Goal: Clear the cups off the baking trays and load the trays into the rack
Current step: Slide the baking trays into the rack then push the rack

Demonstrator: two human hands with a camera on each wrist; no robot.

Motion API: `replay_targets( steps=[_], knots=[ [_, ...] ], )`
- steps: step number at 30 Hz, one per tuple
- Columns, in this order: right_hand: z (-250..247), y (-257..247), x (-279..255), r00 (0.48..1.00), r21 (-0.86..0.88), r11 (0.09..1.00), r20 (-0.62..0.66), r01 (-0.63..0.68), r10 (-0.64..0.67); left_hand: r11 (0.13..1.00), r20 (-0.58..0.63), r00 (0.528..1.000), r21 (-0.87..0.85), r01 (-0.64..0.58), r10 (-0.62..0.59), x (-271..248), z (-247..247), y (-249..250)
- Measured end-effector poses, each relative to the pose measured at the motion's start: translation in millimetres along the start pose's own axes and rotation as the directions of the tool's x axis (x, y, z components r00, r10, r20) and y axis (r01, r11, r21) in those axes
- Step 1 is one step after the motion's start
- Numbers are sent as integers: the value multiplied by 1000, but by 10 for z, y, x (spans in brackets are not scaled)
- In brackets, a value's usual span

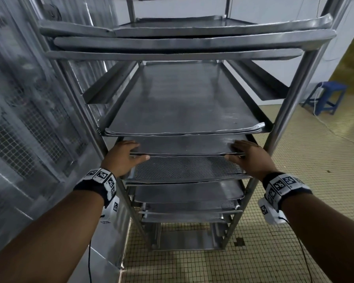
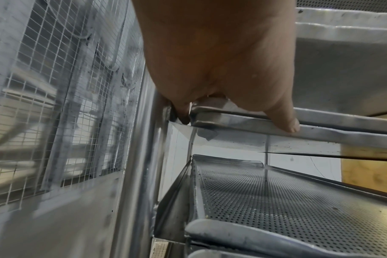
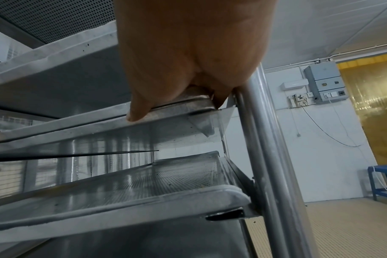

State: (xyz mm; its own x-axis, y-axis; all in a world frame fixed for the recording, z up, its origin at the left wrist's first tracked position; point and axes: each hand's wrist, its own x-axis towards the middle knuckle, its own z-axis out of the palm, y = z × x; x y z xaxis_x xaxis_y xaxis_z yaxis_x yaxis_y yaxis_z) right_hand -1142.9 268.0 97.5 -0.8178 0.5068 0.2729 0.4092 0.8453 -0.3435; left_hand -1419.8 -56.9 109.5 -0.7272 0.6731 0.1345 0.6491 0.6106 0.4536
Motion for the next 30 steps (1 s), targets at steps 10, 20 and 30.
replay_targets(
  steps=[10,20,30],
  knots=[
    [-2,47,-73,999,12,1000,-43,26,-25,1000,-31,999,-14,18,-18,-51,-56,-2],
    [-89,-75,-94,1000,-5,1000,5,30,-30,999,-7,999,39,-37,37,-122,-87,-4],
    [-186,-68,-327,993,-68,995,-94,69,-76,993,-70,994,94,-75,82,-354,-105,2]
  ],
)
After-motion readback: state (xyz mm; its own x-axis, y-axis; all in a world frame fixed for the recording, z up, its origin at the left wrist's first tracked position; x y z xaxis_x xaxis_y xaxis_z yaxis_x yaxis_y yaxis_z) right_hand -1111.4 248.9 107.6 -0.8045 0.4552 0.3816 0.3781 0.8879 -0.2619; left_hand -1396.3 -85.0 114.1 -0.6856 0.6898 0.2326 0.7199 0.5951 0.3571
